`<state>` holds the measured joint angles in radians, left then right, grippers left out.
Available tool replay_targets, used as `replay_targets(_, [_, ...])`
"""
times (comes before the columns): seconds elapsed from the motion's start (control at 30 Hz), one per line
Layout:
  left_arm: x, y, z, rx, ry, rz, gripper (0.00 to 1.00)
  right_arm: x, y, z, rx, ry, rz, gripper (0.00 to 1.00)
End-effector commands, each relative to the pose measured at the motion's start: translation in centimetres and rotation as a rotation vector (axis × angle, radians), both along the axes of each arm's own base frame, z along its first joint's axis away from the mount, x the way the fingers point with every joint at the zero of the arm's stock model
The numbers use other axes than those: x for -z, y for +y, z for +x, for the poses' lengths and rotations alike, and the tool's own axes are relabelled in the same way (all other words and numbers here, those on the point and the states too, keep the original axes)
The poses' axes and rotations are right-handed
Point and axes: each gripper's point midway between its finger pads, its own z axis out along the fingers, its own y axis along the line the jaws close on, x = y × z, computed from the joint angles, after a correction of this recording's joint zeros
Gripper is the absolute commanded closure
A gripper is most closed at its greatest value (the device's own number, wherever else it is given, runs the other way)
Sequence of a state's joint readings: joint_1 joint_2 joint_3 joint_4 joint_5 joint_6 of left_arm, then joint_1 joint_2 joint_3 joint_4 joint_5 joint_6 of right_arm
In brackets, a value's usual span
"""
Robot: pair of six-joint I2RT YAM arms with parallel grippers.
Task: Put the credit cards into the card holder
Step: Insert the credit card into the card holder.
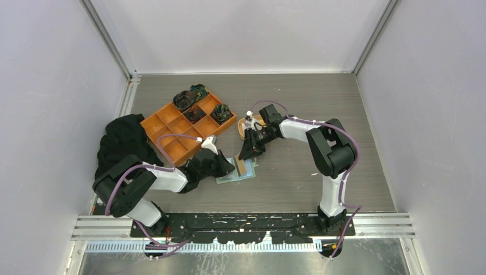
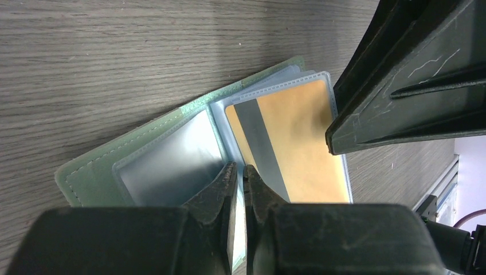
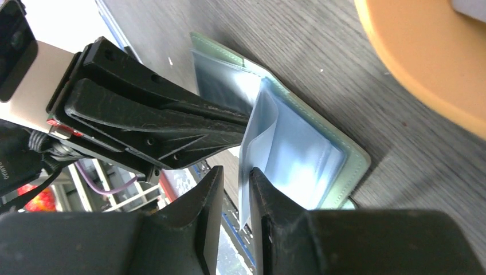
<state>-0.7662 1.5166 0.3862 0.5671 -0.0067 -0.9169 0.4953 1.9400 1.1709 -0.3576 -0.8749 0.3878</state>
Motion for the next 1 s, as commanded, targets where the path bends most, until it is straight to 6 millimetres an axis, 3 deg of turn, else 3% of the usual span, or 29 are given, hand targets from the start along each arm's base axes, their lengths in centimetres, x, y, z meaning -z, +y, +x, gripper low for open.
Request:
replay_targets(0.0, [-0.5, -0.2, 0.0, -0.008, -0.010, -0.017, 0.89, -1.7, 1.3, 0.0, -0.010, 0.046, 0.113, 0.70])
replay_targets(0.4, [-0.2, 0.2, -0.3, -0.029, 0.000, -0.039, 0.87, -1.4, 2.4, -0.6, -0.010, 0.118, 0.189, 0.62])
replay_targets(0.97, [0.2, 1.3, -0.9, -0.051, 0.012, -0.034, 0.86, -2.3, 3.3, -1.2, -0.033, 0.152, 0.251, 0.67])
